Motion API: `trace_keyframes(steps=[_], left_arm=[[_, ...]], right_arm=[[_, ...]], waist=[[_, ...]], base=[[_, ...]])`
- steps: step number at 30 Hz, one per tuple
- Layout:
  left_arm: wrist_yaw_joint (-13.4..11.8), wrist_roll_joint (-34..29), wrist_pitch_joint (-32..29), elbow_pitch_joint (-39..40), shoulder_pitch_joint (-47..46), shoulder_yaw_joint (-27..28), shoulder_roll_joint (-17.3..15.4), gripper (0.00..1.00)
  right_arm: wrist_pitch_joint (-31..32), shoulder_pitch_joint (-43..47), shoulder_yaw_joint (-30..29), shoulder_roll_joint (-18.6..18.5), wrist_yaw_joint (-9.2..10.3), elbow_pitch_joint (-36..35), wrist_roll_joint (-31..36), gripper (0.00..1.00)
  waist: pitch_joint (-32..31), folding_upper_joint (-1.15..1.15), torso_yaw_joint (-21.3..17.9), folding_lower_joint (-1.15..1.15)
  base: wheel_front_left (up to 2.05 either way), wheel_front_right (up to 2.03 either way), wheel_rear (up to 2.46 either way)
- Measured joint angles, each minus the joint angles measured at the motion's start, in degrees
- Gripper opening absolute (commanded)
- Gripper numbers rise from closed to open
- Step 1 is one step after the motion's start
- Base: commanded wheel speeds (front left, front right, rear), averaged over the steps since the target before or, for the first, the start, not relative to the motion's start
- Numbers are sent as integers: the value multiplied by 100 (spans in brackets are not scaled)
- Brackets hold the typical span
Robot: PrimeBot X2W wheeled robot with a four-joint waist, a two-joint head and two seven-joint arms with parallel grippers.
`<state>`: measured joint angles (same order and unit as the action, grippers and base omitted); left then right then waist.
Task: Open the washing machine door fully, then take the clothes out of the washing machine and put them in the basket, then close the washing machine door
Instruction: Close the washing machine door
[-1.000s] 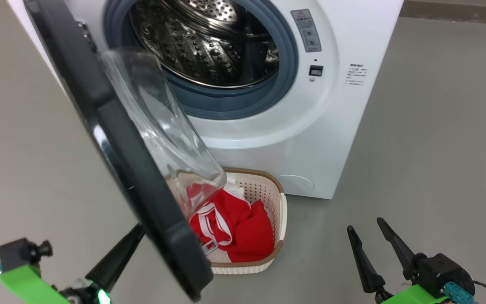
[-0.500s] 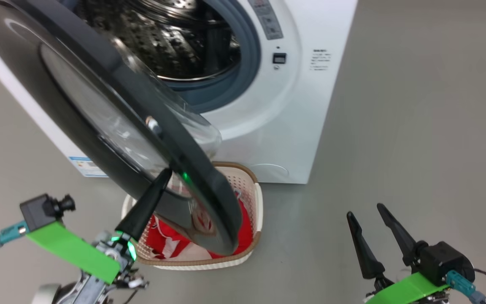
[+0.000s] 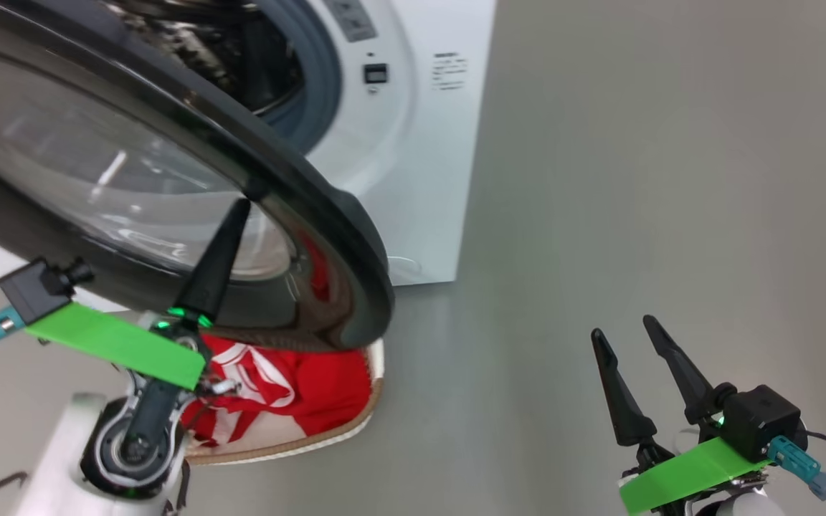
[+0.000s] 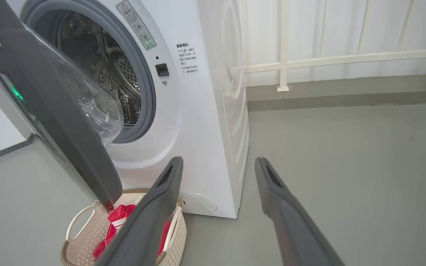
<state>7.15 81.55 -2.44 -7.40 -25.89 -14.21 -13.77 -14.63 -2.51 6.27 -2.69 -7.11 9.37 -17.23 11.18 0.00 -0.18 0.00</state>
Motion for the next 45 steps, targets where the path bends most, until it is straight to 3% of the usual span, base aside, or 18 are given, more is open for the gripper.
trace_keyframes(steps=[19, 28, 36, 41, 44, 45], left_arm=[[0, 93, 1374, -1202, -1293, -955, -747, 0], [1, 110, 1624, -1281, -1215, -1429, -902, 0], [1, -73, 1674, -1340, -421, -1499, -891, 0], [1, -310, 1677, -1335, 172, -1045, -748, 33], [1, -492, 1691, -1334, 555, -802, -633, 47], [1, -604, 1692, -1334, 685, -765, -623, 58]], right_arm=[[0, -79, 4, 2, 0, -91, -144, 100], [0, -75, -103, 2, 0, -96, -140, 100], [0, 23, -167, 3, 0, -26, -74, 100], [0, 143, -203, 4, 0, -9, -30, 100], [0, 239, -205, 4, 0, 5, -5, 100], [0, 269, -209, 5, 0, 10, 12, 100]], waist=[[334, 0, -938, 0], [235, 0, -810, 0], [-23, 0, -595, 0], [-192, 0, -460, 0], [-290, 0, -379, 0], [-323, 0, -354, 0]], base=[[0, 0, 0], [0, 0, 0], [0, 0, 0], [0, 0, 0], [0, 0, 0], [0, 0, 0]])
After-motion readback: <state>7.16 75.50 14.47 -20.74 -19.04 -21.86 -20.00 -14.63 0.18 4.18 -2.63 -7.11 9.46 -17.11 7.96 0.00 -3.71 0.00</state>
